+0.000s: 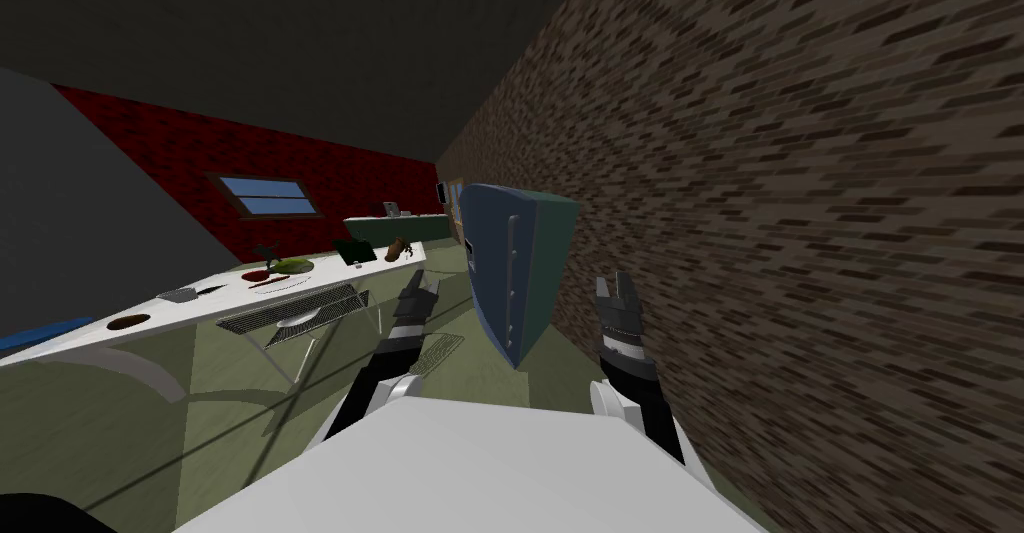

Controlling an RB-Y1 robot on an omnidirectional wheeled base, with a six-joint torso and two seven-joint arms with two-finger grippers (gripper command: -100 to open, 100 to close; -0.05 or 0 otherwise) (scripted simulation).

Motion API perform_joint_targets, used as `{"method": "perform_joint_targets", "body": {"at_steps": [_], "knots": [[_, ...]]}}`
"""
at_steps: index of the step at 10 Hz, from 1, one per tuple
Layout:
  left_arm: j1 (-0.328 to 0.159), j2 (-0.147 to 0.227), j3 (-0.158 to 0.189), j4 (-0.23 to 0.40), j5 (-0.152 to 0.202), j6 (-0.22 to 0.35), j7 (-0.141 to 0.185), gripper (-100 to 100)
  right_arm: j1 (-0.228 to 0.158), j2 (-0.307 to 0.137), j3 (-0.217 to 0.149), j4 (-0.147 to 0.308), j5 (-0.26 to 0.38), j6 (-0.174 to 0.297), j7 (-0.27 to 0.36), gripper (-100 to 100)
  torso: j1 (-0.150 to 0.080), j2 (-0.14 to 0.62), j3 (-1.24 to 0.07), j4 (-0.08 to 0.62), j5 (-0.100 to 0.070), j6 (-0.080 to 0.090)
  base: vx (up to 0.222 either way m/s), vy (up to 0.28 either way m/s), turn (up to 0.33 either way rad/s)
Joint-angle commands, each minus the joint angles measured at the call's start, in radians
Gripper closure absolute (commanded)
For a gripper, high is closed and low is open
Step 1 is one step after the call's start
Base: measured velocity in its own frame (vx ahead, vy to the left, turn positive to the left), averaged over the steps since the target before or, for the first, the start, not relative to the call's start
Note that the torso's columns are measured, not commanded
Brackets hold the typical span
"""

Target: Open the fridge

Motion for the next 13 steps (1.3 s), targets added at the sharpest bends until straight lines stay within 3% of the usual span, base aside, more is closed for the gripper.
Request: {"method": "perform_joint_targets", "body": {"at_steps": [1,9,10,13], "knots": [[0.000,0.000,0.000,0.000,0.000,0.000,0.000,0,0.000,0.000,0.000,0.000,0.000,0.000,0.000,0,0.000,0.040,-0.082,0.041,0.000,0.000,0.000,0.000,0.000],[0.000,0.000,0.000,0.000,0.000,0.000,0.000,0,0.000,0.000,0.000,0.000,0.000,0.000,0.000,0,0.000,0.618,-1.234,0.617,0.000,0.000,0.000,0.000,0.000],[0.005,0.044,0.003,-0.005,0.012,0.018,0.007,-100,0.000,0.000,0.000,0.000,0.000,0.000,0.000,0,0.000,0.691,-1.382,0.691,0.000,0.000,0.032,-0.041,0.053],[0.018,0.103,0.012,-0.018,0.046,0.071,0.026,-100,0.000,0.000,0.000,0.000,0.000,0.000,0.000,0,-0.003,0.735,-1.476,0.736,-0.001,0.000,0.068,-0.100,0.069]]}}
